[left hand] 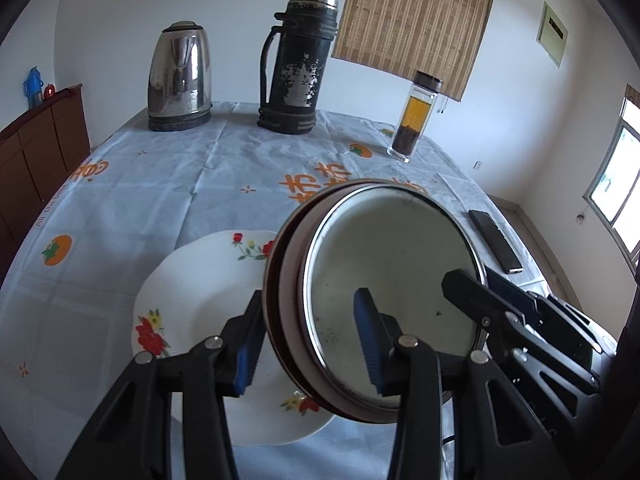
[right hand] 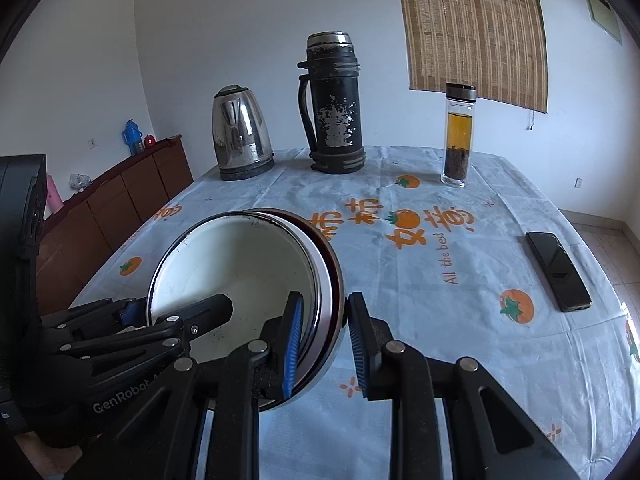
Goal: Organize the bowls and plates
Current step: 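Lift the bowl stack and carry it over the red-floral plate stack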
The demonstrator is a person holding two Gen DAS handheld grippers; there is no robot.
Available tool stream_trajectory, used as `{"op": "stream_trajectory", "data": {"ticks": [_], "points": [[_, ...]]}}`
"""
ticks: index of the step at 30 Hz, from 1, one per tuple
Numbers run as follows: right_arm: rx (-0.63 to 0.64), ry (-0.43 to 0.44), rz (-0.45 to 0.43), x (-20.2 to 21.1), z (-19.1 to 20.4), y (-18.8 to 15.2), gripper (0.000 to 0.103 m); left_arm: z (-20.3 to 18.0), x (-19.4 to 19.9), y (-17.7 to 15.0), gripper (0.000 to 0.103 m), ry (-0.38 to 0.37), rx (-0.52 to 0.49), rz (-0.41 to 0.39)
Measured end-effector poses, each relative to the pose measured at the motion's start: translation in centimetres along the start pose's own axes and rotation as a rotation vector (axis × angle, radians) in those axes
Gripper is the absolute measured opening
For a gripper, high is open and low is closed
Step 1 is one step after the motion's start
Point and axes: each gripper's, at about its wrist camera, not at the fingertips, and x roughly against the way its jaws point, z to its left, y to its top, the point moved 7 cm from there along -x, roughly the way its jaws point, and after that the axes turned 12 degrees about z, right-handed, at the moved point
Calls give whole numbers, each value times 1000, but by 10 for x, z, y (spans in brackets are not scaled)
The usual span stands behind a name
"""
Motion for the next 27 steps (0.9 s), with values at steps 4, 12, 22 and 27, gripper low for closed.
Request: {"op": "stream_trajectory", "data": {"ticks": [4, 12, 22, 27], "points": [[17, 12, 4, -3, 14, 4, 25, 13, 5, 1, 41, 12, 9, -6], [45, 41, 39, -16, 37, 3, 25, 39, 8, -1, 41, 34, 32, -1], [68, 54, 53, -22, 55, 5, 25, 56, 8, -3, 41, 49, 57, 8], [78, 55, 50, -23, 62, 8, 25, 62, 5, -5, 41, 51, 68, 20]]}}
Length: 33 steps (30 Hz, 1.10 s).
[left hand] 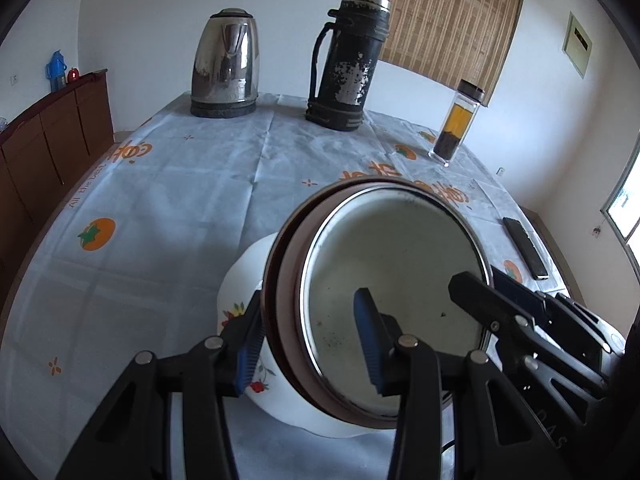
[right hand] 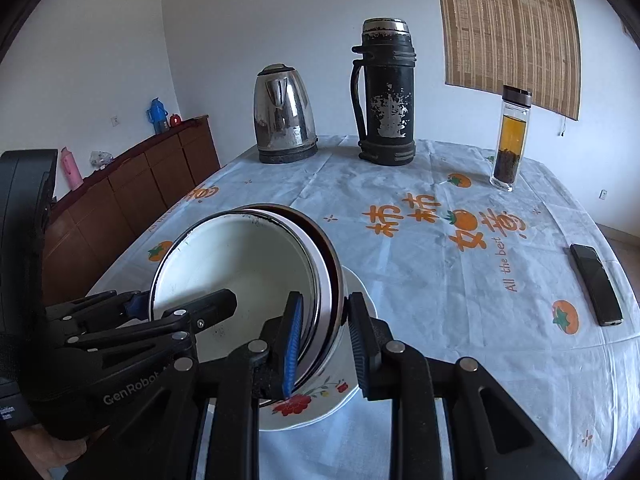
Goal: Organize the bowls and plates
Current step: 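Lift the bowl stack and carry it over the red-floral plate stack, then lower the bowl stack with the right gripper onto the plates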
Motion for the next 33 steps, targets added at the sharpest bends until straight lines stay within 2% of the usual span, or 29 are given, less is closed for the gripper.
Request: {"op": "stream_trajectory", "data": {"ticks": [24, 33], "points": [[6, -4, 52, -14, 1, -2, 25, 4, -7, -2, 41, 12, -7, 23], [11, -8, 85, -21, -2, -1, 25, 3, -18, -5, 41, -2, 1, 71]]}}
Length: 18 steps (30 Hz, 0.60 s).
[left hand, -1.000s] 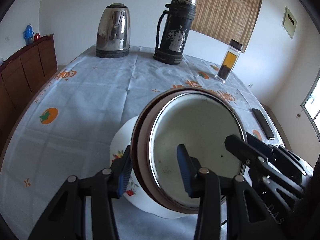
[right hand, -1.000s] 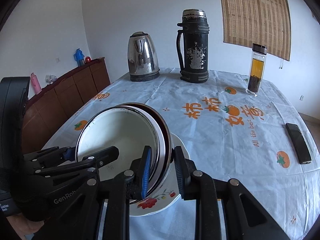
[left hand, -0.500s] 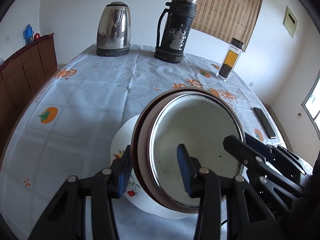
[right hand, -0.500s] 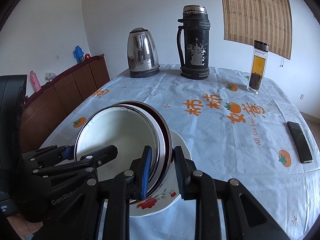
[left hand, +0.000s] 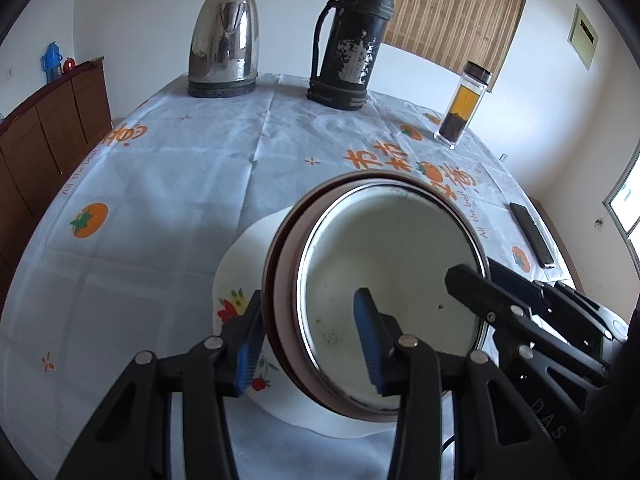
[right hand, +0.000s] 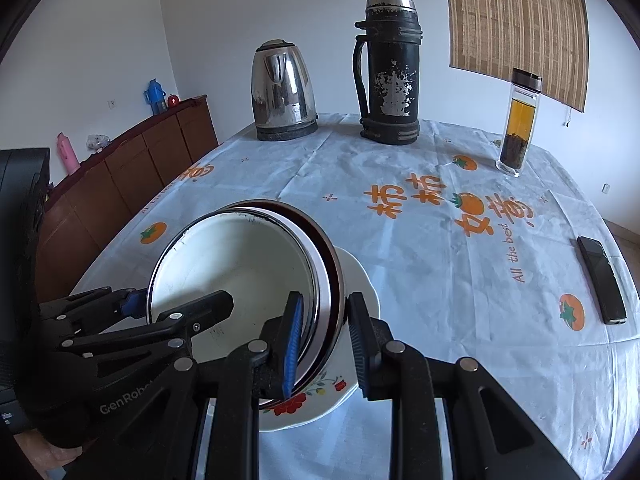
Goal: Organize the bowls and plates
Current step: 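Lower the bowl stack with the right gripper onto the plates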
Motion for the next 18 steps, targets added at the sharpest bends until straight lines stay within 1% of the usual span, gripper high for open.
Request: {"op": "stream_trajectory", "data": {"ticks": [7, 16, 18], "points": [[4, -6, 16, -4, -2, 2, 25, -2, -6, 0, 41, 1, -3, 16], [-3, 2, 26, -11, -6, 5, 25, -5, -8, 3, 41, 6, -16, 19], [-10, 9, 34, -13, -8, 5, 25, -4, -8, 5, 41, -2, -20, 24]]}}
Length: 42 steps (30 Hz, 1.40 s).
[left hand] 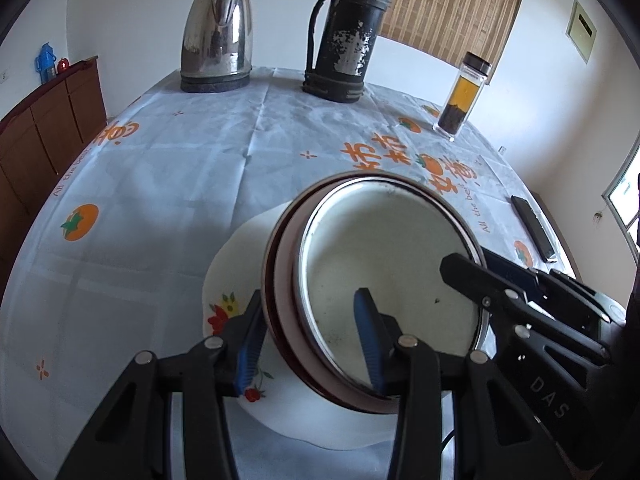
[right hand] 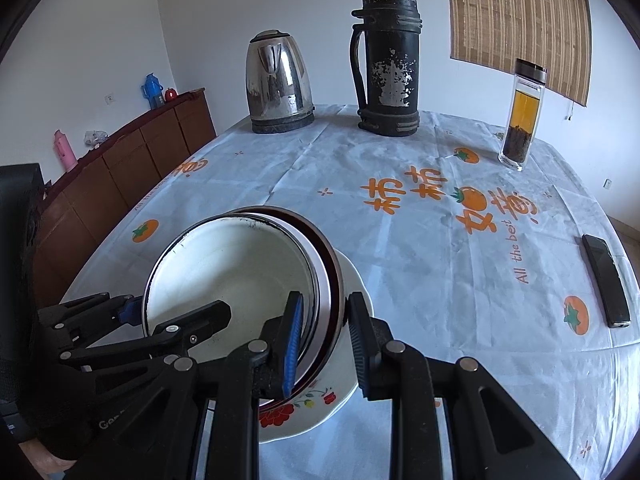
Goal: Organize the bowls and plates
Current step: 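Lower the bowl stack with the right gripper onto the plates, then open the right gripper and release the bowl stack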
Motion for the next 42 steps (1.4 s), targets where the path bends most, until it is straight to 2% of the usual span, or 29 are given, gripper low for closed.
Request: {"op": "stream_trajectory", "data": {"ticks": [7, 11, 16, 21, 26, 30, 32, 38, 42], "points": [[-14, 35, 30, -8, -6, 4, 25, 2, -3, 5, 43, -26, 1, 6], [-17, 36, 28, -9, -6, 6, 25, 2, -4, 9, 43, -6, -5, -17], [-14, 28, 29, -13, -5, 7, 27, 4, -6, 13, 43, -19, -9, -48], [-2, 24, 40, -13, -4, 8, 28, 9, -12, 16, 45, -105, 10, -45], [-1, 49, 55, -12, -3, 2, 28, 8, -12, 14, 45, -127, 16, -37], [-42, 86, 44, -15, -7, 2, 31, 9, -16, 14, 54, -182, 37, -21], [-65, 117, 32, -16, -8, 3, 32, 7, -16, 14, 54, -169, 23, -27], [-39, 95, 10, -14, -3, 0, 35, 5, -14, 13, 54, -117, -3, -53], [-23, 93, 10, -15, -1, -2, 43, 8, -11, 14, 56, -72, -7, -77]]}}
